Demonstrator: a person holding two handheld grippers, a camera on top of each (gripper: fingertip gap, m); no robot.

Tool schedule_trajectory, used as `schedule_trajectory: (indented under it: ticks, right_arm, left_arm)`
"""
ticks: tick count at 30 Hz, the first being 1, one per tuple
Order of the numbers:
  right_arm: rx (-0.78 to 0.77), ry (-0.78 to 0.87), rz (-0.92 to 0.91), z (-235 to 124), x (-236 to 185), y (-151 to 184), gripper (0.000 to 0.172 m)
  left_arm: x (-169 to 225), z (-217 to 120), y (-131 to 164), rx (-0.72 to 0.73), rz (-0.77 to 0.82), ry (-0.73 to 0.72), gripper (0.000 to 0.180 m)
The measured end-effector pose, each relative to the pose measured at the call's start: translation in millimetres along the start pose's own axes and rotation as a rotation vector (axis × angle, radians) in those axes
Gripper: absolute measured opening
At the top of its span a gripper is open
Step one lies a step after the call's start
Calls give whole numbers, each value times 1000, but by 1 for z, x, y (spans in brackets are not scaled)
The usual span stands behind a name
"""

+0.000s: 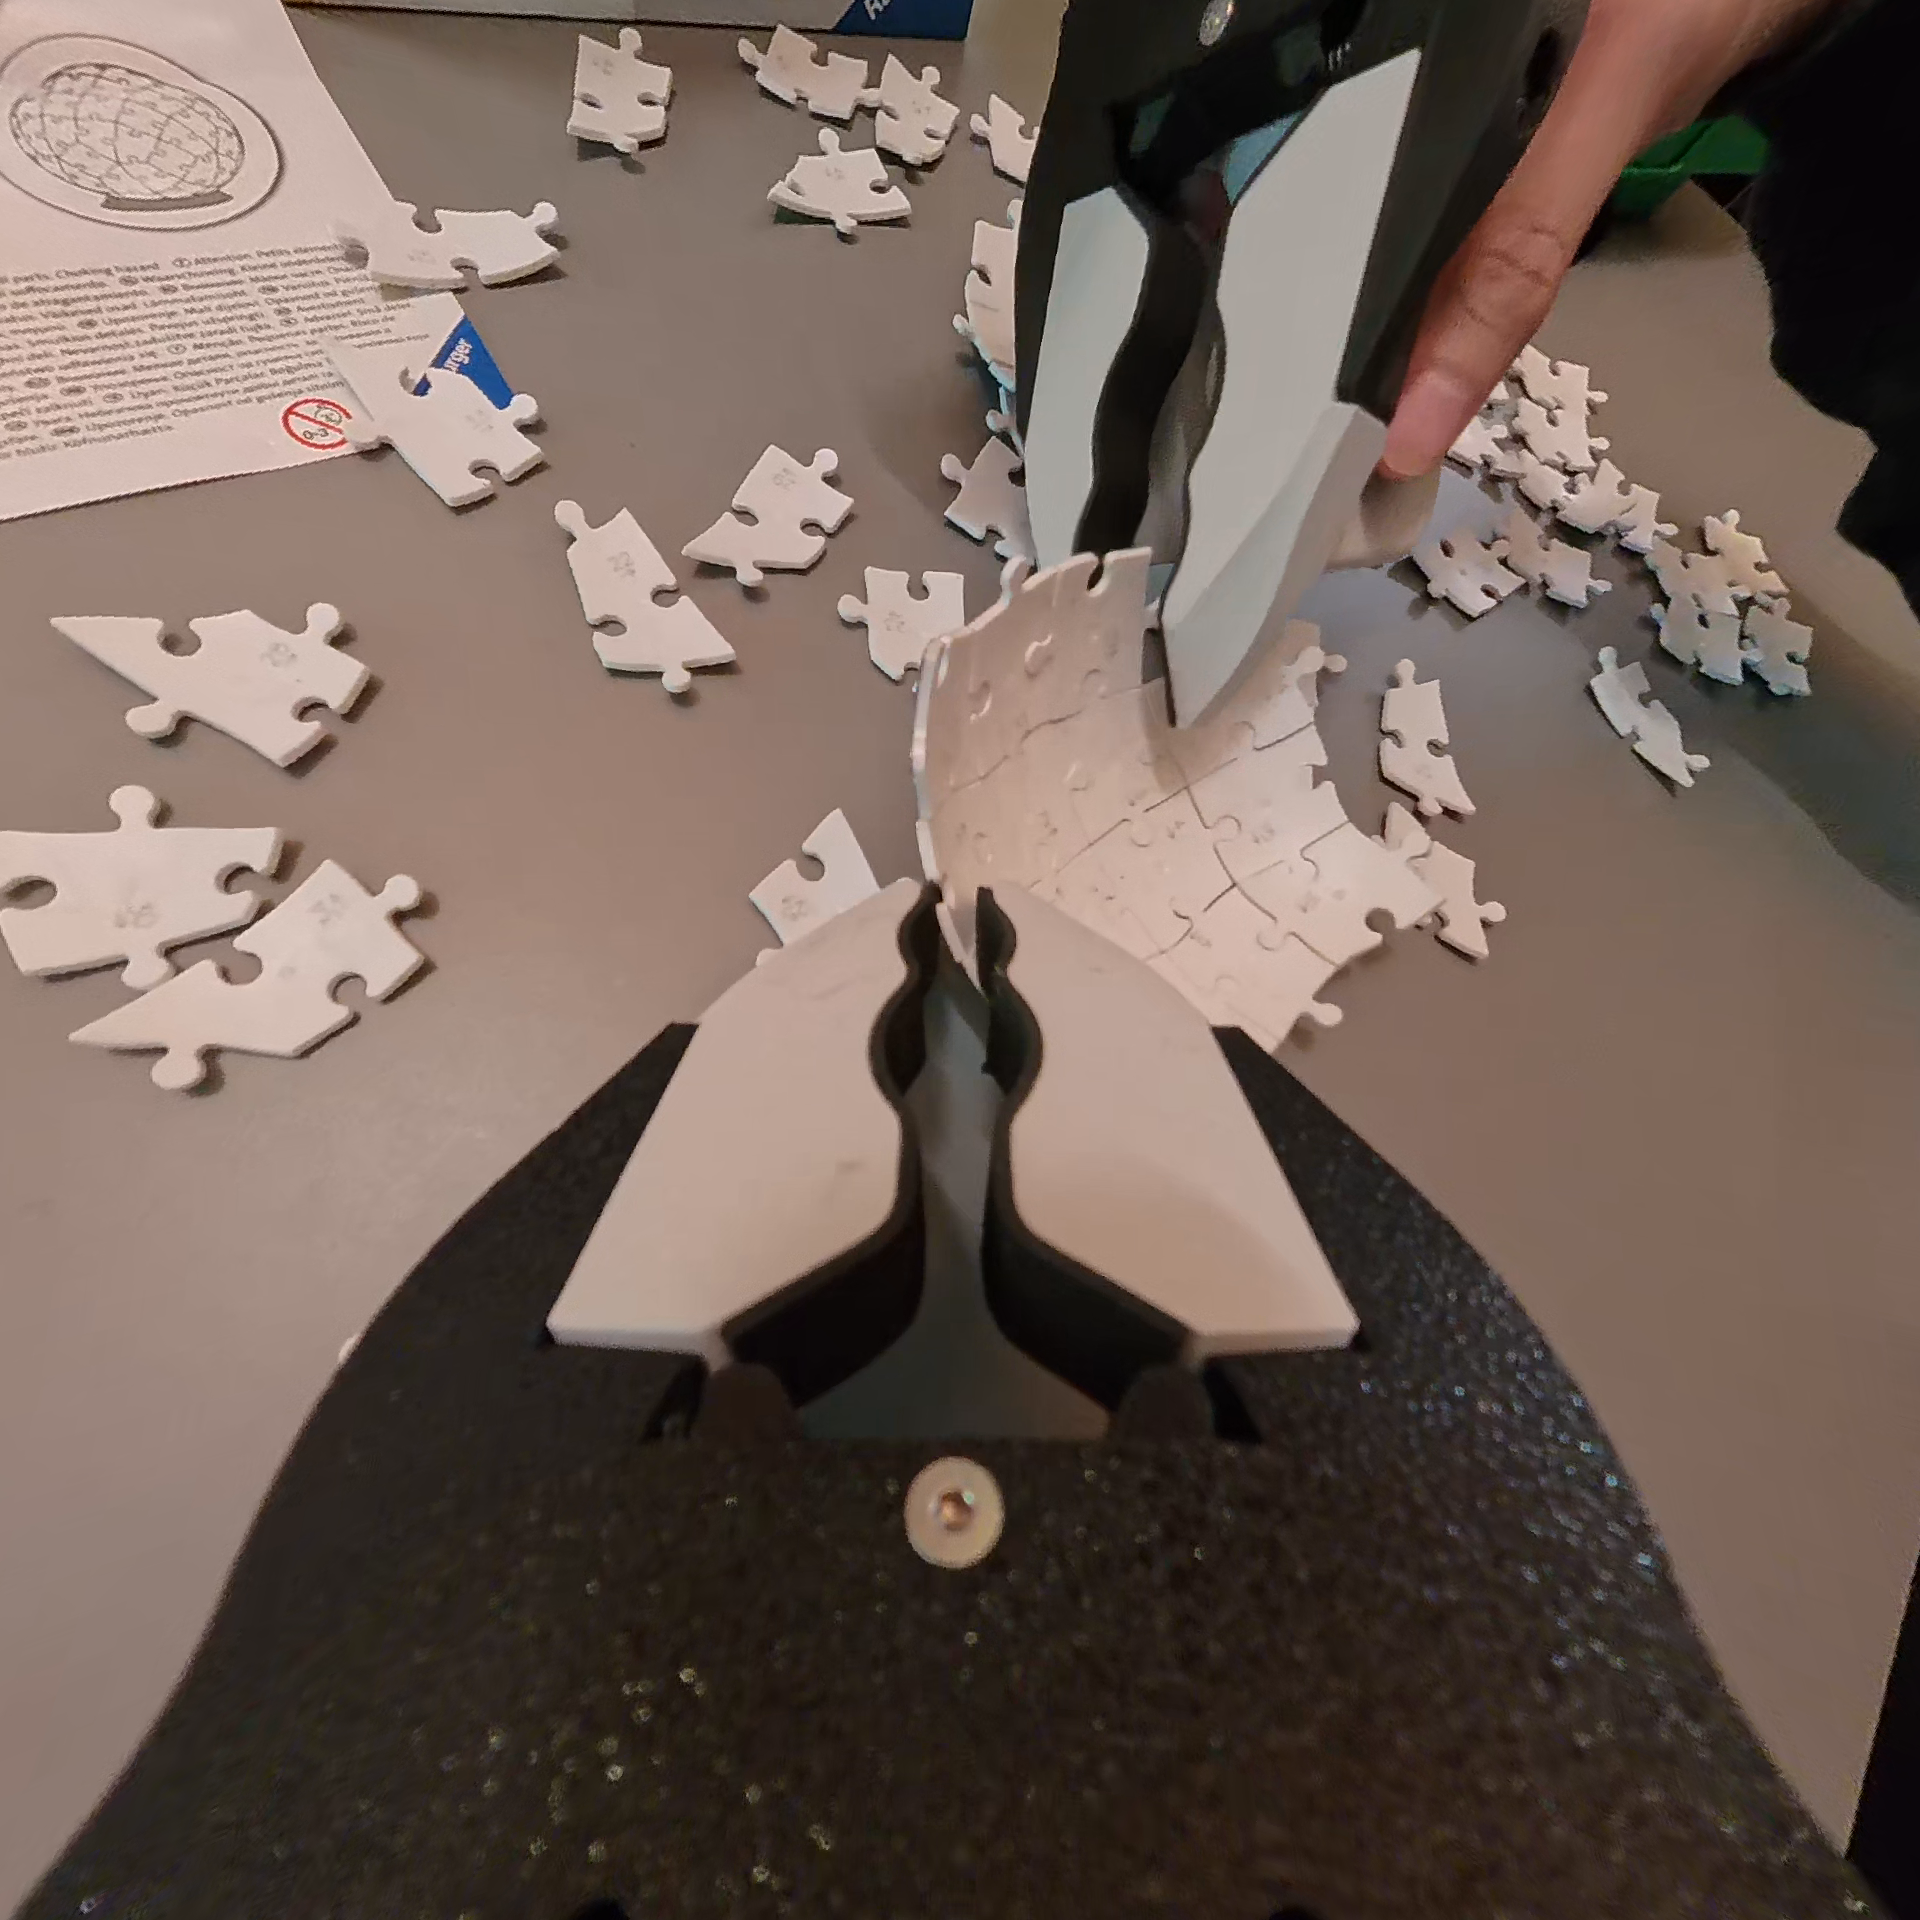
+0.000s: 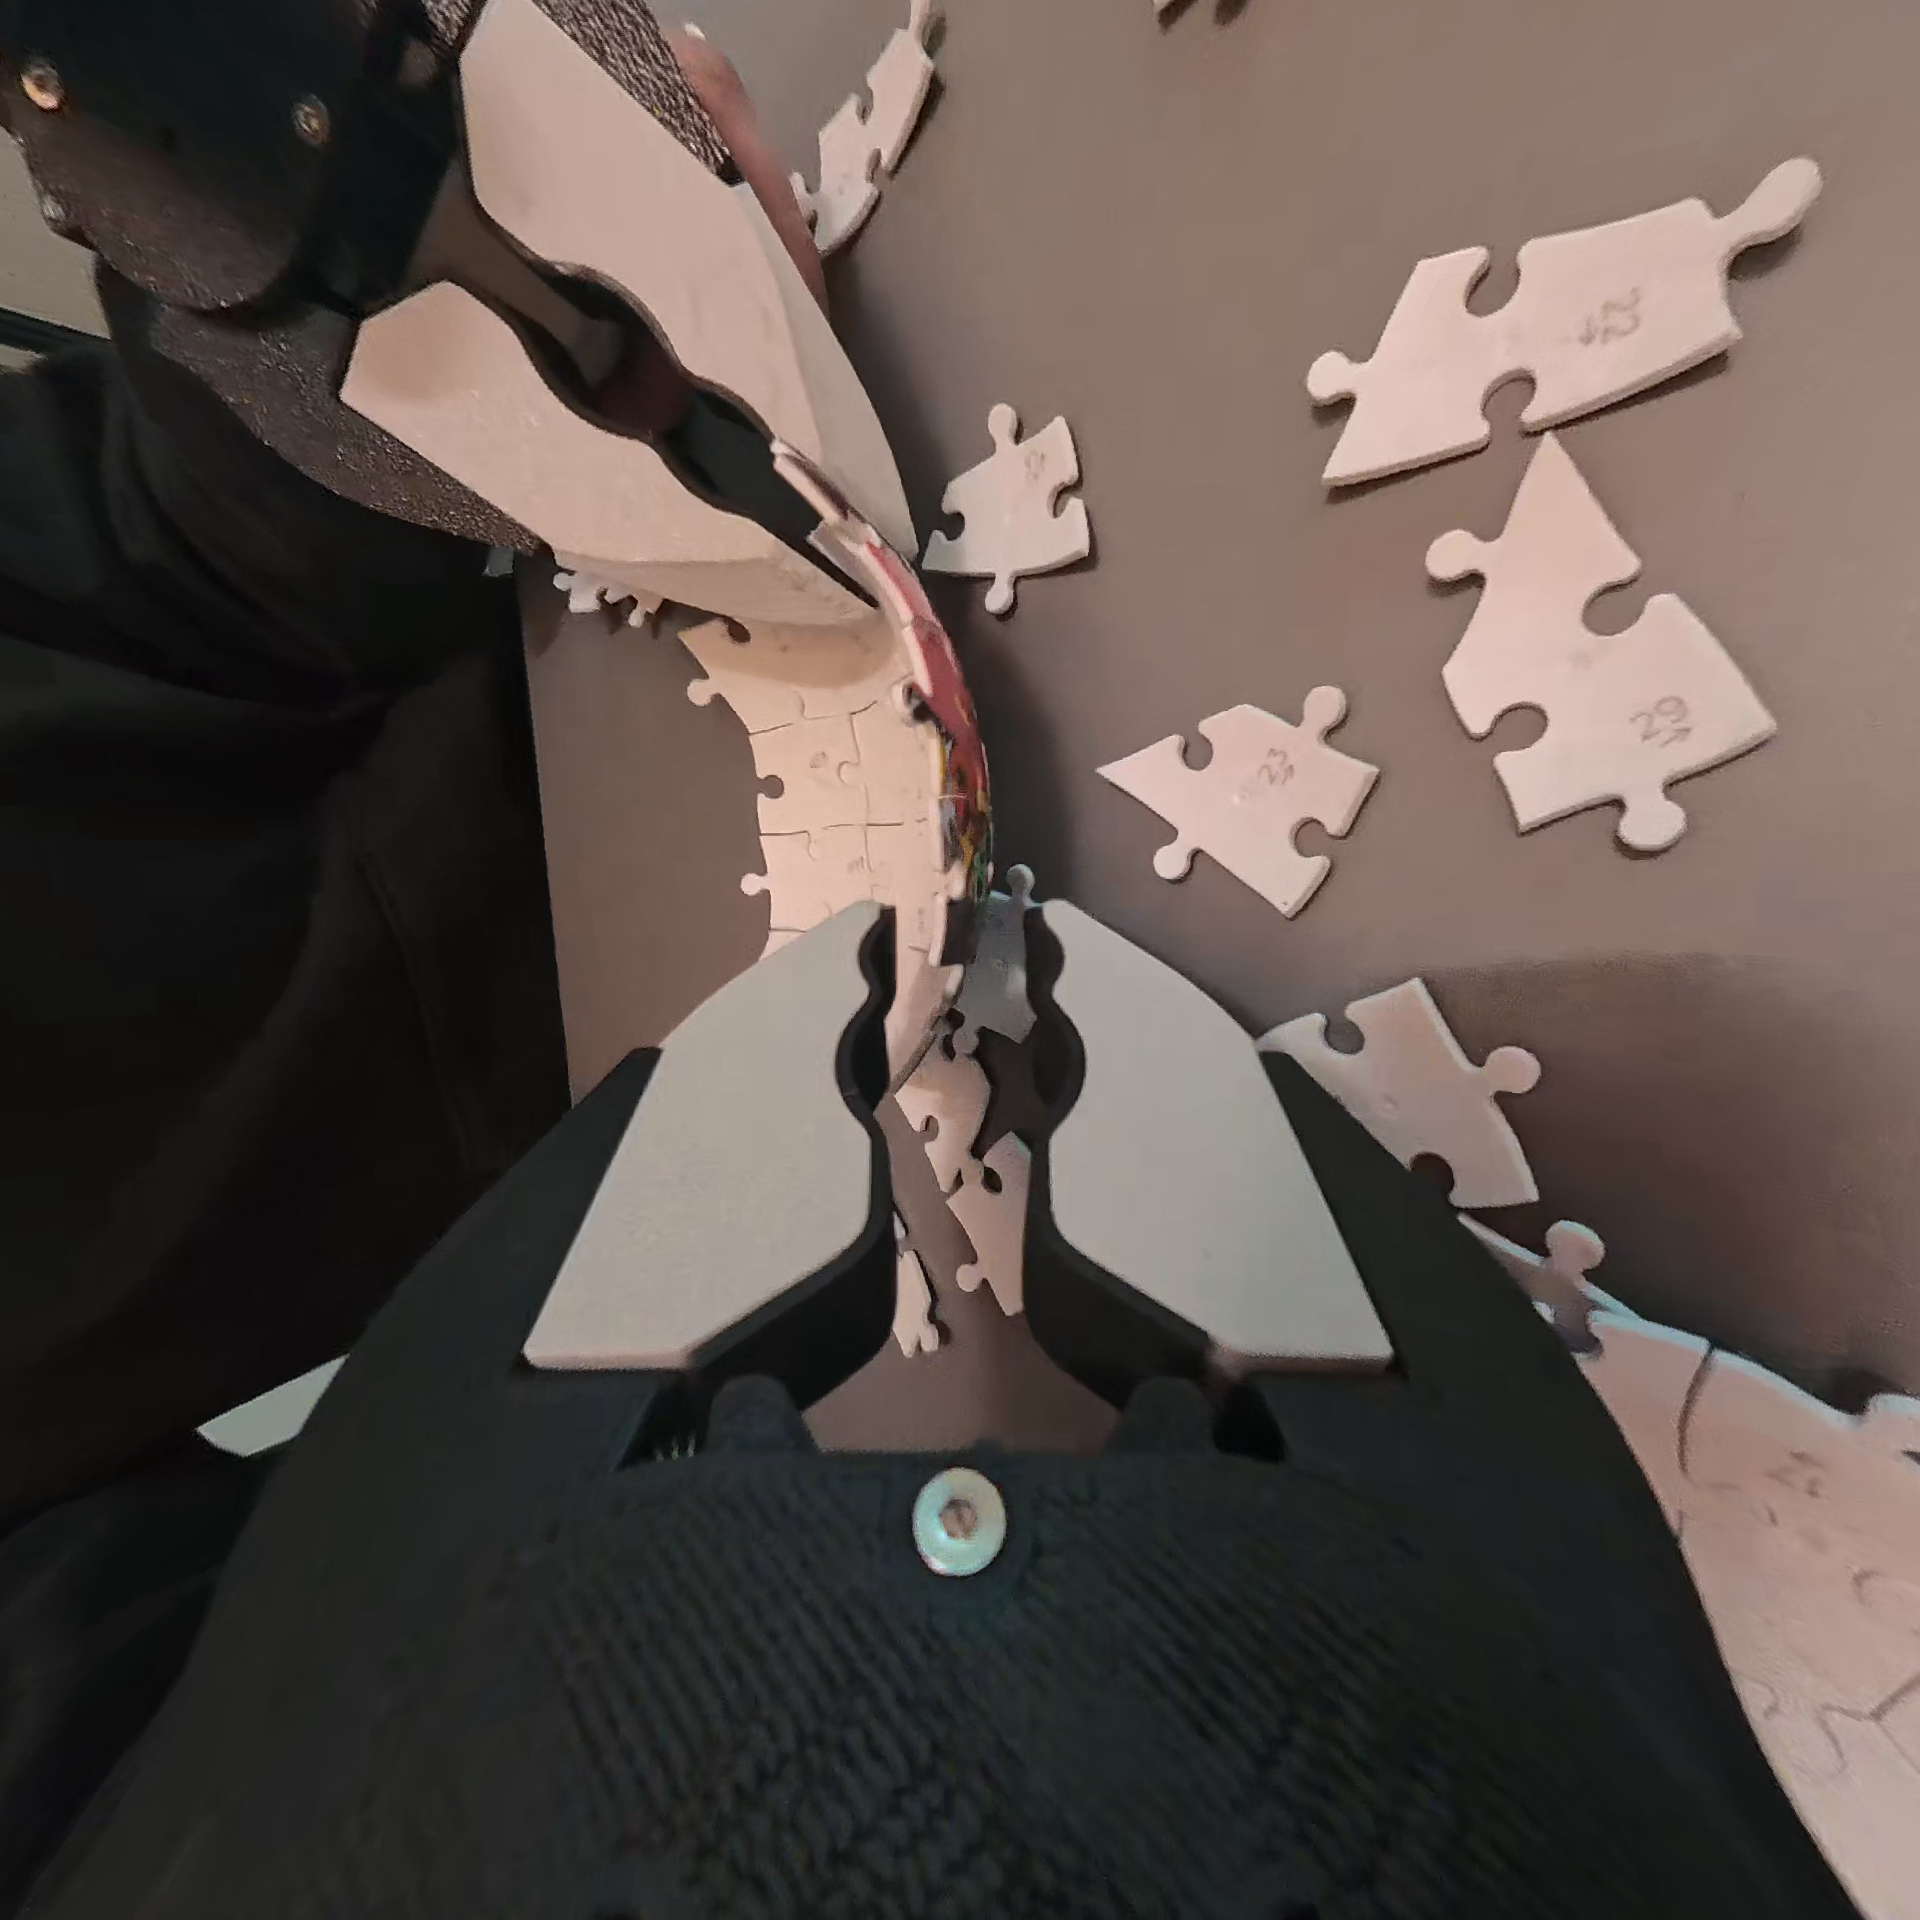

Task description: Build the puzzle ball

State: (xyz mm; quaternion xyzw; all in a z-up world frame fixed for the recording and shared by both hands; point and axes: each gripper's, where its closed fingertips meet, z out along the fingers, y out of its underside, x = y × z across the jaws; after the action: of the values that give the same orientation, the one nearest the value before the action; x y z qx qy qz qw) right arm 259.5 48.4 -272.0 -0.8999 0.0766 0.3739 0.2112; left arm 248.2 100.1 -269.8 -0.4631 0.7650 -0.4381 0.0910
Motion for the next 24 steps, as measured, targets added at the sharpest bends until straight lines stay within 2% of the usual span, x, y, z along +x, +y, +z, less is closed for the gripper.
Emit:
schedule_trajectory:
  ticks: [2, 5, 12, 24]
  right_arm:
    - [-5, -2, 12, 1, 0, -2, 13]
    - [-16, 5, 14, 3, 1, -4, 8]
    - [-69, 13, 15, 9, -1, -1, 13]
    - [-110, 8, 46, 10, 3, 0, 4]
  left_arm:
    - [0, 0, 0, 1, 0, 1, 5]
    - [0, 0, 0, 1, -1, 3, 5]
    - [0, 0, -1, 3, -4, 7, 5]
    - [2, 0, -2, 11, 7, 11, 5]
